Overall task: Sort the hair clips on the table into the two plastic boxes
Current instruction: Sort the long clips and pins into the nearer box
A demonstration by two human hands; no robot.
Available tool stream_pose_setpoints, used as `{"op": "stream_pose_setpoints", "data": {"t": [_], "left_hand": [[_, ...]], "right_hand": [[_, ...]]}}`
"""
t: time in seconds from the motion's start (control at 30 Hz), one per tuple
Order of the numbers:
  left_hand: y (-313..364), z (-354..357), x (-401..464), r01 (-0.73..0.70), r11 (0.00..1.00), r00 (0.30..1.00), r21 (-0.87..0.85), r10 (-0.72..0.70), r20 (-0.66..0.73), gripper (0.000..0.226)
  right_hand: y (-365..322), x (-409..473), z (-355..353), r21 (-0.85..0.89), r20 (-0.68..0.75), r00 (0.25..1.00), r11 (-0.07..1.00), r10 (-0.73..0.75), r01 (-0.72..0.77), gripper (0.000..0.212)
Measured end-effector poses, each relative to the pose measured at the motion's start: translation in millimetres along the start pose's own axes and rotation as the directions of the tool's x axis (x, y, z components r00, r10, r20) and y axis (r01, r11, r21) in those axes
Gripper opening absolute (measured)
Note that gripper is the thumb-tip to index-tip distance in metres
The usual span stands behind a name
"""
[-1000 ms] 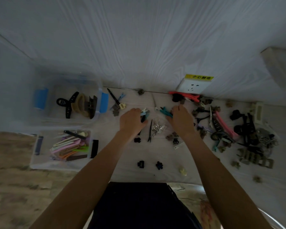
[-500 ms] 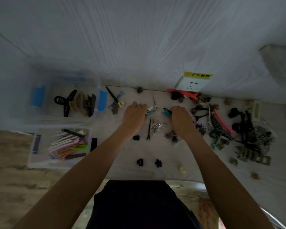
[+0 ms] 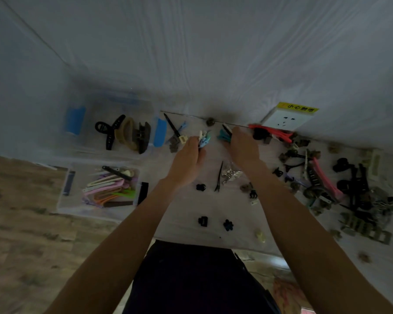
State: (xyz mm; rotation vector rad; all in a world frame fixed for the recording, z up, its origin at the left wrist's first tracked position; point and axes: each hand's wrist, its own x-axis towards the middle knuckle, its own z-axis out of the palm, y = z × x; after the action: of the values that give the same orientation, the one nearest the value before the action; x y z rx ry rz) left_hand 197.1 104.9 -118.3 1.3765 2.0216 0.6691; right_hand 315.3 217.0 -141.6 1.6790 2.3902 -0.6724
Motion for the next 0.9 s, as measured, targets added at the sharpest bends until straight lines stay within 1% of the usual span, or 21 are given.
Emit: {"op": "stream_pose_setpoints", "data": {"t": [0.07,0.13,0.17,0.23,0.3,0.4,0.47,0.53,0.63,0.7,0.77,0.83,0.9], "left_hand": [[1.1,-8.3,-9.0,0.002,0.998,1.0,-0.056,-0.002,0.001,0.011],[4.5,-17.0,-16.8,0.003,0.999,0.999,-0.05,-0.001,0.043,0.012],[5.8,-22.0,-20.9,-0.012,1.0,0.998,-0.017,0.013,0.058,0.019],[4.3,-37.0,-32.4,-0.049,0.998,0.996,0.039,0.046,0.075,0.032],[-3.2,-57.9,-51.4,-0.039,0.998,0.996,0.045,0.036,0.084,0.034],[-26.5,-88.7,-81.7,-0.057,0.991,0.997,0.124,0.05,0.059,0.024],[-49.5,-108.1,-101.3,-0.08,0.977,0.997,0.195,0.074,0.037,0.022],[-73.8,-121.7,-113.5,-0.055,0.965,0.997,0.258,0.039,0.066,0.027],[-111.3,-132.1,-120.3,-0.01,0.937,0.989,0.349,-0.042,0.141,0.036],[-131.6,-135.6,-120.7,-0.037,0.91,0.977,0.413,-0.055,0.208,0.043],[-142.6,-136.2,-122.2,-0.041,0.915,0.971,0.402,-0.058,0.231,0.048],[-146.3,-139.0,-128.0,0.007,0.943,0.977,0.332,-0.077,0.199,0.051],[-148.8,-140.5,-135.8,0.022,0.956,0.994,0.292,-0.052,0.096,0.048]], "right_hand": [[-2.9,-4.6,2.7,-0.033,0.015,1.0,0.999,0.002,-0.001,0.03],[0.3,-13.6,2.3,-0.021,-0.018,1.0,1.0,-0.019,0.018,0.027],[3.1,-19.9,0.1,0.015,-0.051,0.998,0.999,-0.036,0.037,0.028],[4.4,-36.4,-7.4,0.144,-0.133,0.99,0.987,-0.056,0.075,0.028],[-3.8,-59.3,-15.8,0.298,-0.164,0.985,0.949,-0.057,0.105,0.025],[-21.3,-91.9,-21.4,0.522,-0.112,0.992,0.845,-0.066,0.115,0.024],[-37.8,-110.8,-18.8,0.579,-0.063,0.992,0.805,-0.11,0.126,0.022],[-55.9,-123.9,-14.0,0.604,-0.033,0.983,0.78,-0.183,0.165,0.02],[-85.8,-137.9,-5.9,0.596,-0.003,0.952,0.763,-0.308,0.249,0.021],[-107.1,-144.3,-0.6,0.559,-0.011,0.919,0.759,-0.394,0.333,0.02],[-126.7,-147.2,5.7,0.489,-0.029,0.88,0.762,-0.474,0.426,0.019],[-147.5,-146.2,14.6,0.391,-0.024,0.849,0.776,-0.528,0.495,0.021],[-165.3,-142.4,23.7,0.286,-0.006,0.829,0.793,-0.559,0.537,0.024]]}}
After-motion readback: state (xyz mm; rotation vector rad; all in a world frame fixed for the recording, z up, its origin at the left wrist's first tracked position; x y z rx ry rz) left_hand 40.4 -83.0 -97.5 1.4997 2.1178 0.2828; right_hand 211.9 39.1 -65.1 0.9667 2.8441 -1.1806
